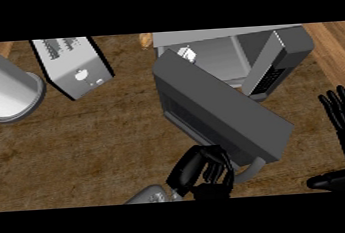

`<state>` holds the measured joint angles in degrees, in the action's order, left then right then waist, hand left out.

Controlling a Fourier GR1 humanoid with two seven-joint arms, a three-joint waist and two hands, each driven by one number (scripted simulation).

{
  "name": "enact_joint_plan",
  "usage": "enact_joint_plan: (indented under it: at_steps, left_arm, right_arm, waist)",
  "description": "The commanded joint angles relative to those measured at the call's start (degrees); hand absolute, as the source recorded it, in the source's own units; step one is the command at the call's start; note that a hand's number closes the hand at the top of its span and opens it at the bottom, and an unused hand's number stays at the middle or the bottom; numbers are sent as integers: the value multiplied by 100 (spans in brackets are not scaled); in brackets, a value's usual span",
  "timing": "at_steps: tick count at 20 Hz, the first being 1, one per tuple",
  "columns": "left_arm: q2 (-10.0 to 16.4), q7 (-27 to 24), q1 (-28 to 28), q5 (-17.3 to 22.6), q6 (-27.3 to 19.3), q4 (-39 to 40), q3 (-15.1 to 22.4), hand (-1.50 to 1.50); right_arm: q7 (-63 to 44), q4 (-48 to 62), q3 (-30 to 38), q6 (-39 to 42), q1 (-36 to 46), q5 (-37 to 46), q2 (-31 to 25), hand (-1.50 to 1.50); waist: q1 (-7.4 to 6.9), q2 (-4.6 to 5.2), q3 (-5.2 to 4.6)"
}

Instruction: Pick up the milk, place it into the microwave and close the microwave

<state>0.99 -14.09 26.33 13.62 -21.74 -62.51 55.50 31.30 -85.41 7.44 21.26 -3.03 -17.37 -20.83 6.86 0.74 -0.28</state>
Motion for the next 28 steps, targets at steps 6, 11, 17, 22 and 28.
enact_joint_plan:
  at_steps: [6,11,17,22,28]
  left_arm:
    - [-95,-314,983,1005,-925,52,79,150]
    - [-96,-364,1514,1477,-993,394,-182,150]
    - [-97,-286,2009,2020,-1266,856,-503,150]
    - [-99,-625,2224,2623,-1288,898,-1017,150]
    - [-99,-1010,2511,2974,-1144,1354,-1285,150]
  right_arm:
    - [-469,-666,-278,700,59,-420,-324,-150]
    - [-664,-905,-318,887,340,-685,-453,-150]
    - [-770,-1045,-193,1007,365,-1036,-560,-150]
    - [-987,-1113,-276,1082,420,-1307,-574,-150]
    - [-1204,-1236,-258,1156,440,-1550,-725,-150]
  waist:
    - [403,47,-11]
    - [610,146,-16]
    - [876,224,-2]
    - [977,327,-23]
    - [1146,389,-18]
